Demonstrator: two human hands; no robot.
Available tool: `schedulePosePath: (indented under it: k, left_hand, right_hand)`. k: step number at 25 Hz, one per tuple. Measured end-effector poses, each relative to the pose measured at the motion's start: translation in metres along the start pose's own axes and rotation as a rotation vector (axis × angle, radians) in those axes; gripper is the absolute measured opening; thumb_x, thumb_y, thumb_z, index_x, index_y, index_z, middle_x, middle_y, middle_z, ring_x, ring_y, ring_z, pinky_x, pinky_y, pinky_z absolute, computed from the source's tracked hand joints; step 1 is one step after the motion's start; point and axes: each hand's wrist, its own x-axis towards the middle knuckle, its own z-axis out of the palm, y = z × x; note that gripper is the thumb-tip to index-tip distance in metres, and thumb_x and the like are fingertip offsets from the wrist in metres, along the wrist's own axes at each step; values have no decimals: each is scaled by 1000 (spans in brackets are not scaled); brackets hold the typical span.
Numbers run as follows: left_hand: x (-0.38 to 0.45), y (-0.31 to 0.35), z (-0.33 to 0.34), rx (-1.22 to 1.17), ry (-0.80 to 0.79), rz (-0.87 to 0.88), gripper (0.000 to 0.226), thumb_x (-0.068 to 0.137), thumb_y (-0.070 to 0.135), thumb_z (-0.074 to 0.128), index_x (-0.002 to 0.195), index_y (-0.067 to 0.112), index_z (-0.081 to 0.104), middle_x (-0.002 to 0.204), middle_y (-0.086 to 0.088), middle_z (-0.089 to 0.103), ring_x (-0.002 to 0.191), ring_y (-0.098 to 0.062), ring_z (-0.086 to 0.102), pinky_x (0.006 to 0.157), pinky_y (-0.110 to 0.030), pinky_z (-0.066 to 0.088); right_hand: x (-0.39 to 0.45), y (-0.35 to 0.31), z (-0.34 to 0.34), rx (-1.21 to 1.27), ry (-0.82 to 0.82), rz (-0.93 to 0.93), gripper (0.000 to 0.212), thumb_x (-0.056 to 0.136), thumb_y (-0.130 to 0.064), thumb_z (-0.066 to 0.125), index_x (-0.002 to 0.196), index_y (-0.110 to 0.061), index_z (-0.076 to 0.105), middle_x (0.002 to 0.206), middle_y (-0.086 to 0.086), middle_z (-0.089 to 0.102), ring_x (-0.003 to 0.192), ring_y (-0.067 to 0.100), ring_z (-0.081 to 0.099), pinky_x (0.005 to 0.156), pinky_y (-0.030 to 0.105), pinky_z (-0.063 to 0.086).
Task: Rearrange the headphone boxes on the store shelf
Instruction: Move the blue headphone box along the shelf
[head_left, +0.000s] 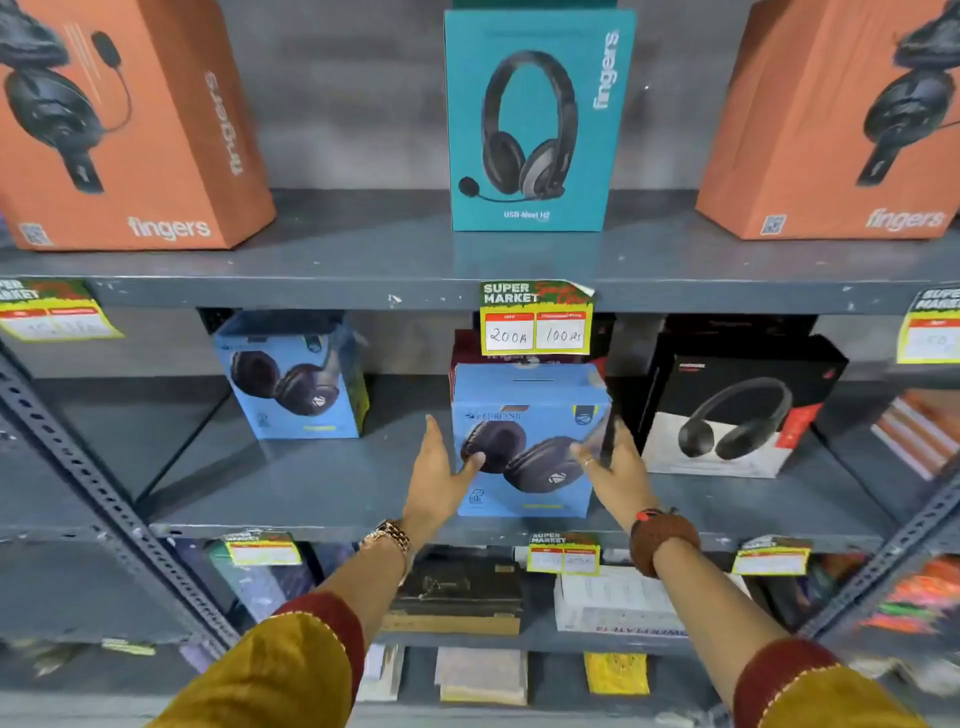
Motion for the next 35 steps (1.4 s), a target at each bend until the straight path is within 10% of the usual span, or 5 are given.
schedulePosePath:
  k: [7, 12, 18, 22, 35]
  left_hand:
    - [21, -16, 9, -108, 20, 19, 59, 79, 21, 70, 132, 24, 45, 109, 8, 65, 103, -16, 64, 92, -35, 53]
    - [9, -8, -3, -73, 73, 14, 46, 75, 25, 73, 118, 26, 59, 101, 5, 72, 96, -17, 68, 81, -35, 56]
    - [-33, 8, -23, 9, 45, -32, 48, 70, 38, 76, 115, 26, 62, 105, 1, 74, 96, -16, 68, 78, -35, 55]
    - [-66, 4, -45, -3, 75, -86, 42, 67, 40, 77, 105, 24, 66, 103, 0, 75, 94, -17, 68, 78, -35, 54]
    - [-26, -117, -255, -26, 256, -186, 46, 66, 25, 77, 106, 17, 56, 109, -6, 71, 99, -27, 66, 89, -50, 53]
  right_hand:
    - [15, 33, 16, 160, -9, 113, 106, 57, -77, 59, 138, -12, 40, 145, 8, 46, 133, 28, 43, 112, 47, 35]
    - [3, 23, 1, 61, -5, 23, 36, 84, -36, 61, 112, -14, 63, 114, 7, 69, 108, 23, 61, 97, 45, 49]
    - [-25, 27, -18, -3, 20, 40, 61, 59, -72, 64, 54, -15, 45, 52, 4, 45, 57, 24, 47, 64, 49, 52]
    - [-50, 15, -9, 4, -76, 37, 79, 52, -78, 64, 76, -3, 62, 78, 25, 69, 79, 42, 66, 72, 60, 55]
    - [-44, -101, 224, 70, -203, -59, 13, 72, -32, 75, 75, -21, 69, 75, -4, 75, 76, 20, 70, 75, 48, 58]
